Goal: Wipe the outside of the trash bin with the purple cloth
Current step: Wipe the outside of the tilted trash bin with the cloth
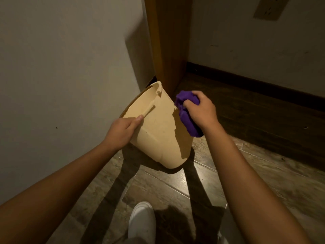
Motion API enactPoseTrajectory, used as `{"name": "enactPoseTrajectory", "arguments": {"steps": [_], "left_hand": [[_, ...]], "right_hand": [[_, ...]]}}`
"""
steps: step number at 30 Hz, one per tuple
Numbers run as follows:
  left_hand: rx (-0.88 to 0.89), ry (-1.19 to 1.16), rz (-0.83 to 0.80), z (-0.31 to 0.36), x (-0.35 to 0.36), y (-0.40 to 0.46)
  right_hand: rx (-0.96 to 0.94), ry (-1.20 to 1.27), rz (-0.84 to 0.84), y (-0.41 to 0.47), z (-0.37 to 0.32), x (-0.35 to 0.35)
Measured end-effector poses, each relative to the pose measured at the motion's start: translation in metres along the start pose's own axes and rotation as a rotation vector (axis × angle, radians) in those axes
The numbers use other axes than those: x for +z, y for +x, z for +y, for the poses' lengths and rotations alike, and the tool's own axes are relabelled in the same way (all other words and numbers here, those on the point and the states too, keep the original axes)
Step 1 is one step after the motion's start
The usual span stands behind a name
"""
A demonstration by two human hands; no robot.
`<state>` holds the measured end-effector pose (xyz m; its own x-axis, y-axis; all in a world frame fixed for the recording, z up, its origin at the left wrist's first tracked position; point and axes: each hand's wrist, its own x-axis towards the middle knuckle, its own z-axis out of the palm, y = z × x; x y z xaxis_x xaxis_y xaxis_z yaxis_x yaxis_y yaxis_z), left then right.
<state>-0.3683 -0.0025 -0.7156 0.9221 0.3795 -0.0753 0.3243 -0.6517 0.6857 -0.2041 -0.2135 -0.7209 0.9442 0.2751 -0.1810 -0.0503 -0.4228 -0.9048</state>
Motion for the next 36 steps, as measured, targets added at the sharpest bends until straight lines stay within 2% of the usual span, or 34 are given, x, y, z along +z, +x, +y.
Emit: {"name": "enactPoseTrajectory", "arguments": {"steps": [5, 9, 15, 19, 23, 30, 36], "left_hand": [[-0.11, -0.047, 0.131, 0.008, 0.001, 0.002], [-0.186, -0.114, 0.143, 0.012, 0.002, 0.007], [-0.174, -0.181, 0.185, 0.024, 0.006, 0.014], [-0.231, -0.273, 0.206, 0.027, 0.002, 0.019], [-0.214, -0.375, 0.182, 0.028, 0.0, 0.017], [-0.192, -0.274, 0.197, 0.024, 0.009, 0.007], [-0.262, -0.316, 0.219, 0.01, 0.008, 0.009]], "right_hand": [[0.1, 0.154, 0.025, -0.028, 0.02, 0.023], [0.01, 0.165, 0.005, -0.035, -0.002, 0.036], [-0.194, 0.057, 0.065, -0.048, -0.033, 0.095], [-0.231, -0.067, 0.177, -0.058, -0.038, 0.12], [-0.259, -0.245, 0.174, -0.072, -0.038, 0.14], [-0.222, -0.343, 0.26, -0.065, 0.007, 0.13], [-0.061, -0.362, 0.291, -0.056, 0.062, 0.106]]}}
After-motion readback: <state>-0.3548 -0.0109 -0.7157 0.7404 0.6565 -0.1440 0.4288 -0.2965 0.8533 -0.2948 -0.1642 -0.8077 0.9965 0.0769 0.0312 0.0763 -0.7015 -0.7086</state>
